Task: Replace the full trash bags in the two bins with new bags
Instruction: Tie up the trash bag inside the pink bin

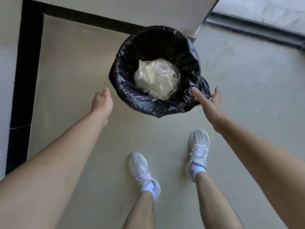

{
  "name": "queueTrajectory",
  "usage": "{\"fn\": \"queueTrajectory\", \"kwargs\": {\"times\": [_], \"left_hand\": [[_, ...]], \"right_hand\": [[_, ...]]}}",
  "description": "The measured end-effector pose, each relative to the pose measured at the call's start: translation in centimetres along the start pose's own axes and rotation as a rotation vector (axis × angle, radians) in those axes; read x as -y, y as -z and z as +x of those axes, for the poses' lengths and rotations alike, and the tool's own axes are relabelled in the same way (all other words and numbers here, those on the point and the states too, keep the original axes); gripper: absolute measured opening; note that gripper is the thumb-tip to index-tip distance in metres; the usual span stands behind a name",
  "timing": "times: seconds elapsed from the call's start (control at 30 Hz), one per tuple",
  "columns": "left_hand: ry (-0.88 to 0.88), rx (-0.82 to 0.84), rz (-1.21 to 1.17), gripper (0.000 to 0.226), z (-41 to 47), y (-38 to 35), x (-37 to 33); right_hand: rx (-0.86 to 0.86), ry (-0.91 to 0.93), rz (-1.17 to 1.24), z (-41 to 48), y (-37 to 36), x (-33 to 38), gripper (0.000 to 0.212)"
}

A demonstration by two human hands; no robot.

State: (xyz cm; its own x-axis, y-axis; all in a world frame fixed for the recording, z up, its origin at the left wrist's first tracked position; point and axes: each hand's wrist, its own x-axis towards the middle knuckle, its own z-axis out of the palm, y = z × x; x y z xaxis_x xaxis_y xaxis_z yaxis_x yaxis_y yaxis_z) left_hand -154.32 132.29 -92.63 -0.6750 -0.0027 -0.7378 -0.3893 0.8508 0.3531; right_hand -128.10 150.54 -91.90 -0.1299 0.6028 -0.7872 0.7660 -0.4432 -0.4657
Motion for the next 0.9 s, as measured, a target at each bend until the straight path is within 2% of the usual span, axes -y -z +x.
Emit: {"fn": "queueTrajectory", "kwargs": {"times": [0.07,0.1,0.17,0.2,0.23,0.3,0.33,0.4,0.43,0.5,0.53,0.57,0.67,0.77,0.8,0.87,0.9], "left_hand": [[0.194,-0.023,-0.316,0.051,2.0,-0.5,-0.5],[0.257,-0.005,-0.442,0.055,2.9,-0.8,-0.8],[0.284,0.09,-0.616,0.06,4.1,-1.5,-1.2],[0.275,0.16,-0.663,0.061,4.5,-1.9,-1.4],[0.253,0.207,-0.681,0.061,4.6,-2.3,-1.7],[0.179,0.173,-0.648,0.053,4.9,-2.8,-2.1],[0.155,0.085,-0.629,0.038,5.0,-3.2,-2.0],[0.136,-0.101,-0.568,0.008,4.6,-3.8,-1.8],[0.1,-0.18,-0.533,0.012,4.3,-4.0,-1.8],[-0.095,-0.351,-0.46,0.011,3.8,-4.0,-1.7],[-0.237,-0.418,-0.394,0.009,3.2,-3.8,-1.9],[-0.387,-0.456,-0.312,0.015,2.3,-3.5,-2.1],[-0.728,-0.434,-0.104,0.028,-0.3,-2.7,-2.7],[-0.867,-0.317,0.048,0.016,-2.3,-3.2,-2.5],[-0.902,-0.283,0.086,0.019,-2.9,-3.7,-2.6],[-0.994,-0.283,0.151,0.043,-4.3,-5.0,-3.1],[-1.054,-0.314,0.147,0.046,-5.0,-5.7,-3.6]], "right_hand": [[0.061,-0.048,0.149,1.7,-1.0,-0.2,0.128],[0.133,-0.057,0.194,2.4,-1.4,-0.2,0.12],[0.3,-0.047,0.226,3.3,-2.1,0.0,0.088],[0.331,-0.031,0.232,3.7,-2.4,0.0,0.072],[0.301,-0.021,0.239,3.8,-2.8,0.0,0.057],[0.095,0.005,0.152,4.3,-3.6,0.0,0.028],[-0.007,0.029,0.056,4.4,-3.9,0.0,0.024],[-0.169,0.061,-0.127,4.6,-4.4,0.3,0.031],[-0.213,0.063,-0.159,4.8,-4.5,0.5,0.031],[-0.234,0.054,-0.185,4.9,-5.2,1.3,0.033],[-0.238,0.049,-0.208,5.0,-5.6,1.6,0.033],[-0.242,0.041,-0.242,4.9,-6.0,2.0,0.032],[-0.26,0.04,-0.32,4.9,-6.5,2.7,0.028],[-0.27,0.101,-0.401,4.8,-6.7,3.4,0.028],[-0.272,0.118,-0.413,4.7,-6.8,3.6,0.027],[-0.267,0.138,-0.42,4.8,-7.0,3.9,0.026],[-0.263,0.136,-0.423,4.8,-7.1,3.9,0.027]]}}
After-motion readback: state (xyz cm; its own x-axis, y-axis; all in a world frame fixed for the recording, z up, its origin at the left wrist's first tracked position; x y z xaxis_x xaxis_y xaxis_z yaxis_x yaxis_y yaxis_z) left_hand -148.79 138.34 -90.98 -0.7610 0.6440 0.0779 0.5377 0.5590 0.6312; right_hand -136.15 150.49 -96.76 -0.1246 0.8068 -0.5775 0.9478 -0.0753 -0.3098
